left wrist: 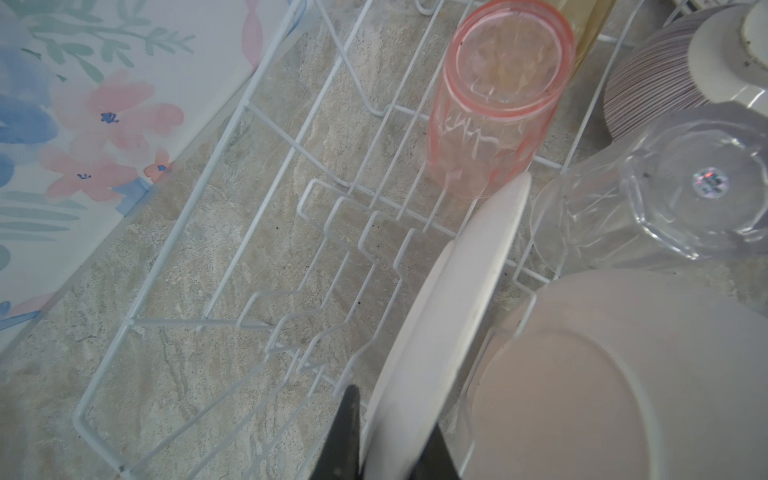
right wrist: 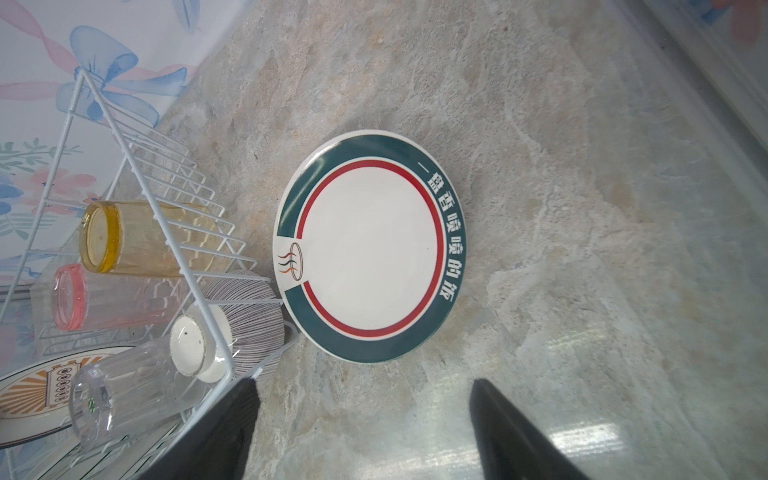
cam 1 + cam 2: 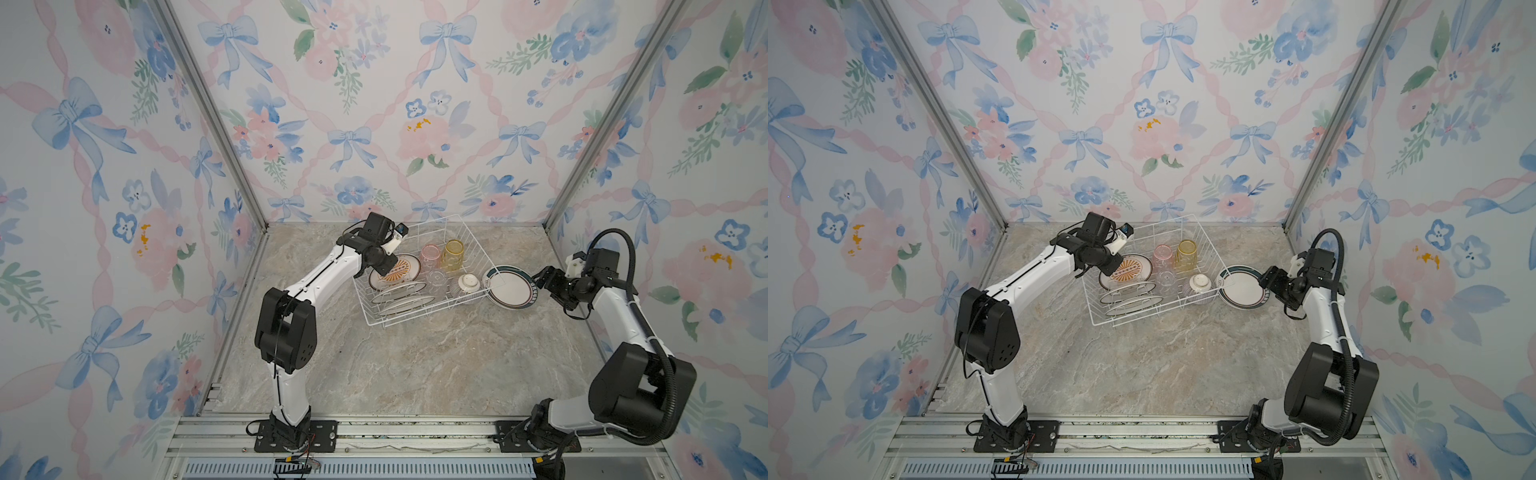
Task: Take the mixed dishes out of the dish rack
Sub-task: 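Grasp the orange sunburst plate edge in the rack with the left gripper, then lift the orange sunburst plate with the left gripper while the right gripper approaches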
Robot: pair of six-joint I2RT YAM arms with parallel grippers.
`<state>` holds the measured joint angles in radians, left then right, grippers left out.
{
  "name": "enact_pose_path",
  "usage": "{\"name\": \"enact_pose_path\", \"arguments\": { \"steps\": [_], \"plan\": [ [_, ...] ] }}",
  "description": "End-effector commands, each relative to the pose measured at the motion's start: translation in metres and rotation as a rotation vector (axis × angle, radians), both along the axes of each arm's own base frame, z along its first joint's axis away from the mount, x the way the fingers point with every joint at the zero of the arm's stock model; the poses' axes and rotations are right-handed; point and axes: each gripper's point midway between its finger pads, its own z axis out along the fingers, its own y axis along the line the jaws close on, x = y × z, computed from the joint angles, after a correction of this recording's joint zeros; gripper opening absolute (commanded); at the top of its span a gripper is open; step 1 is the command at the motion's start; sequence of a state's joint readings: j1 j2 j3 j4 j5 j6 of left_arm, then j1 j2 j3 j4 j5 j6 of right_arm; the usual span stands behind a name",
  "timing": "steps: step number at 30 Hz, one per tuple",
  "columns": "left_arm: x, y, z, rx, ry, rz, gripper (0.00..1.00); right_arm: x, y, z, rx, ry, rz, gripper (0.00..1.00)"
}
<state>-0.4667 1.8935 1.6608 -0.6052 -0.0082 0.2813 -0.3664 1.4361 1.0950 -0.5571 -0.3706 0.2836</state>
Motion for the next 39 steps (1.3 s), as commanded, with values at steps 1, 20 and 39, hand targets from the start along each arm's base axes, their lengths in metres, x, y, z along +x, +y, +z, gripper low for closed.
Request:
{"name": "enact_pose_path", "arguments": {
  "steps": [1, 20, 39],
  "plan": [
    [0.008, 0.017, -0.010, 0.020, 0.025, 0.134, 0.00, -0.002, 0.004, 0.008, 0.001, -0.033, 0.016, 0.82],
    [0.009, 0.018, 0.074, -0.241, -0.049, 0.165, 0.00, 0.007, 0.037, 0.021, -0.020, -0.073, 0.109, 0.82],
    [-0.001, 0.034, 0.119, -0.590, 0.002, 0.130, 0.00, 0.020, 0.155, 0.076, 0.188, -0.331, 0.516, 0.78]
  ]
}}
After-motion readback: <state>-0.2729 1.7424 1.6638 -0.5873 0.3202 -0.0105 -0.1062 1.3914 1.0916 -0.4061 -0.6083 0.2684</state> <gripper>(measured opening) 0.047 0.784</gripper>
